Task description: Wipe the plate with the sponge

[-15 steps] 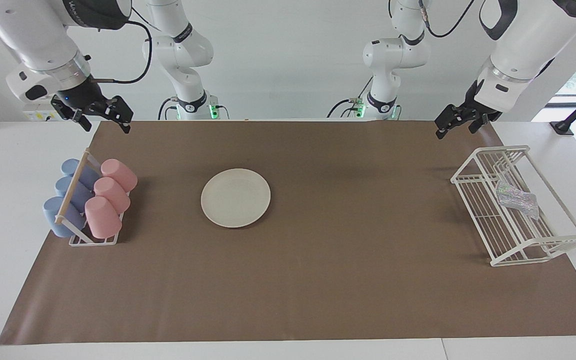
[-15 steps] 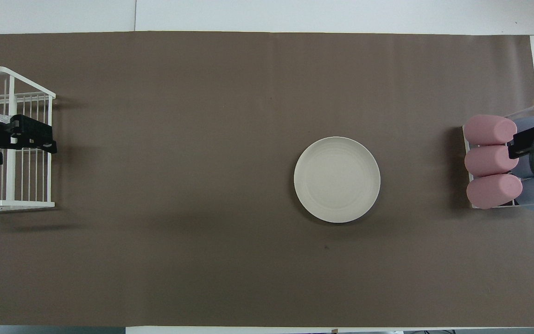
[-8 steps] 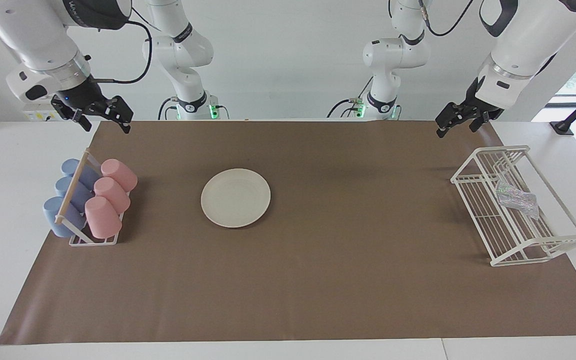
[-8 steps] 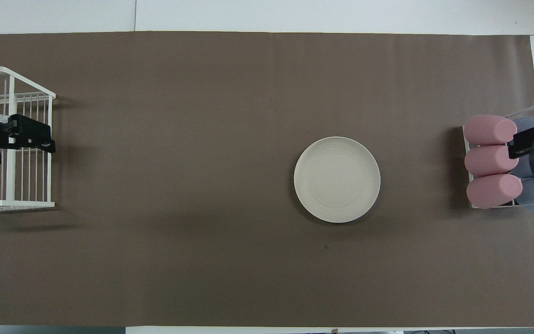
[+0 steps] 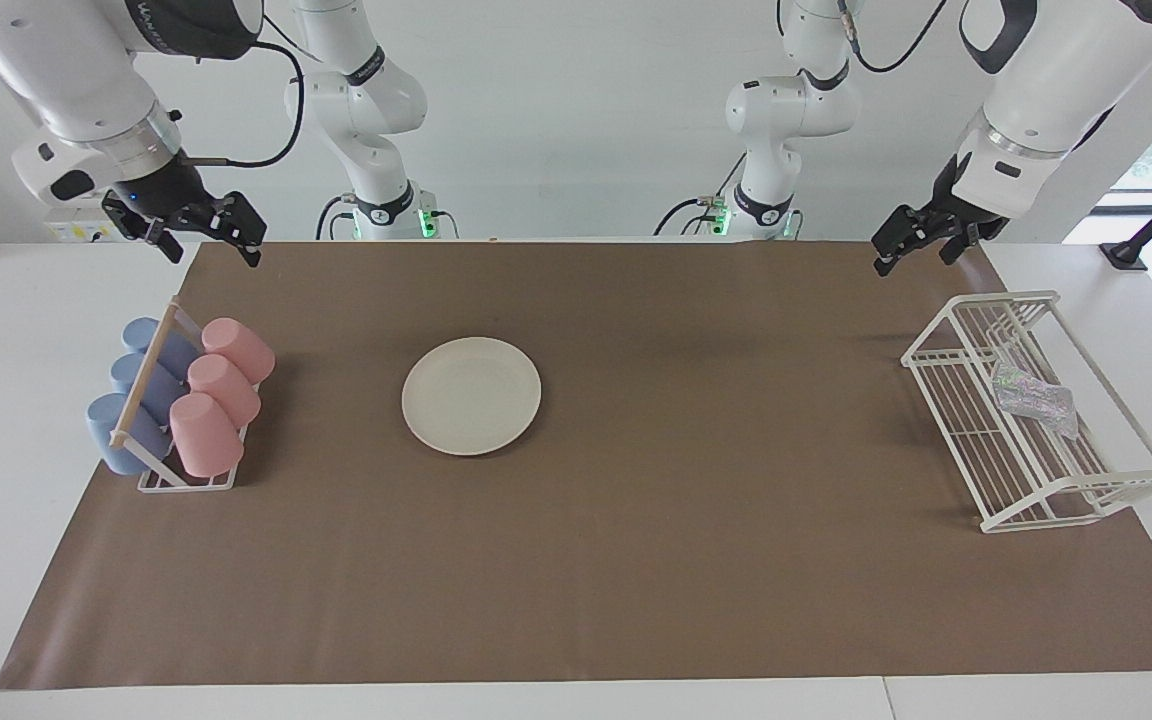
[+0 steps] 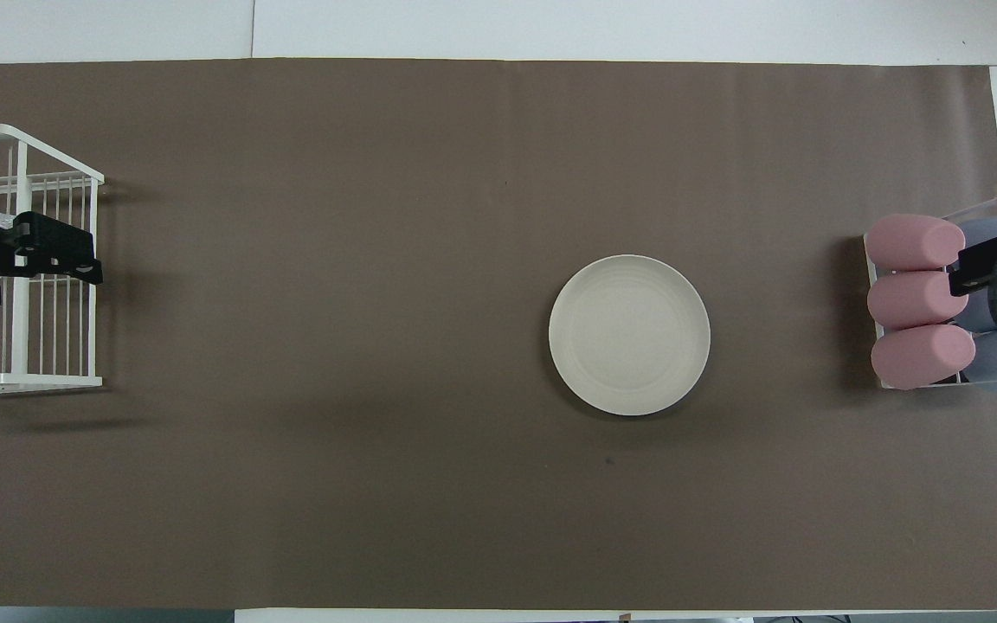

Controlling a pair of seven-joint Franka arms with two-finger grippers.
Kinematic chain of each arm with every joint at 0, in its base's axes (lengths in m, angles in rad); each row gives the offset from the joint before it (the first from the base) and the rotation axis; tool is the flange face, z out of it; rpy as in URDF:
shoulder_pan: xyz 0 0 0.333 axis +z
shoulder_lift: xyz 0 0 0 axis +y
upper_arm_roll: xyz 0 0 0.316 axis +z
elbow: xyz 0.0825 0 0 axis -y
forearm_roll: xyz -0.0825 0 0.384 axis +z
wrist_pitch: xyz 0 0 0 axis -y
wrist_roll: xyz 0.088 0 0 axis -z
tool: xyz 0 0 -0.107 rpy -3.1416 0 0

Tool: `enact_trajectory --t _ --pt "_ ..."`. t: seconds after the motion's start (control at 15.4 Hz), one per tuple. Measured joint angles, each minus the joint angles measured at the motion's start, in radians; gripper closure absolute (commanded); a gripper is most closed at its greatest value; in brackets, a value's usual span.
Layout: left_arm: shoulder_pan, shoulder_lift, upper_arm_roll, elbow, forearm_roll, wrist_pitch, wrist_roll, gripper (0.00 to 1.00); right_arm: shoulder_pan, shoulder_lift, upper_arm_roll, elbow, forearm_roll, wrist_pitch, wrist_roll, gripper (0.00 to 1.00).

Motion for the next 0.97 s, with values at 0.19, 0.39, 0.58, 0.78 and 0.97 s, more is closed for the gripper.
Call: enact_trajectory --t 0.19,0.39,0.58,0.78,0.97 --pt "0.000 0.000 0.002 0.002 0.000 0.001 0.000 0.00 0.000 0.000 0.000 0.000 0.000 0.000 0.000 0.00" --pt "0.000 0.000 0.002 0.003 0.000 0.004 0.000 0.00 0.000 0.000 0.000 0.000 0.000 0.000 0.000 0.00" --pt "0.001 -0.001 0.006 0.003 0.000 0.006 0.013 0.00 0.000 0.000 0.000 0.000 0.000 0.000 0.000 0.00" --pt "0.001 -0.001 0.012 0.003 0.000 0.019 0.021 0.00 0.000 0.000 0.000 0.000 0.000 0.000 0.000 0.00" --pt "0.002 -0.001 0.014 0.003 0.000 0.023 0.021 0.00 0.000 0.000 0.000 0.000 0.000 0.000 0.000 0.00"
